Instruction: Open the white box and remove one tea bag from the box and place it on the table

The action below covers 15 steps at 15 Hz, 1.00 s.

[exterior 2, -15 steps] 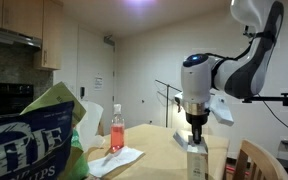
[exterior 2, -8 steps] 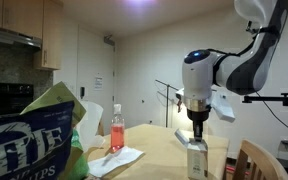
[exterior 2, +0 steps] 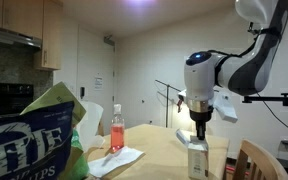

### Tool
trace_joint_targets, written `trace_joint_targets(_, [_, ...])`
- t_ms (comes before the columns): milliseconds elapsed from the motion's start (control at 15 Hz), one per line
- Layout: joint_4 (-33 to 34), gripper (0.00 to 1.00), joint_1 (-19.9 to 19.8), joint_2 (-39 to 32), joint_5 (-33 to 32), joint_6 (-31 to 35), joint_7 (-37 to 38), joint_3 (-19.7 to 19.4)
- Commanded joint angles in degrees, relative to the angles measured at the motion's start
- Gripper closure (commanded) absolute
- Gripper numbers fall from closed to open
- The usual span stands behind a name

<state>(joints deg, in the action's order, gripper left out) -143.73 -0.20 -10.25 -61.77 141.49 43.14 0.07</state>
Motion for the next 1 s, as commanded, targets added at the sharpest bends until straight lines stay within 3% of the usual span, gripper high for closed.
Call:
trace_joint_targets(0, [-1.8, 1.0, 0.5, 2.0, 0.1, 0.5, 0.3, -0.7])
trace_joint_targets(533, [-6.2, 1.0, -4.2, 4.4, 1.6, 15.9, -4.4, -3.4])
trace_joint_targets(933, [-6.5, 1.0, -4.9, 5.0, 1.8, 16.4, -3.6, -3.1])
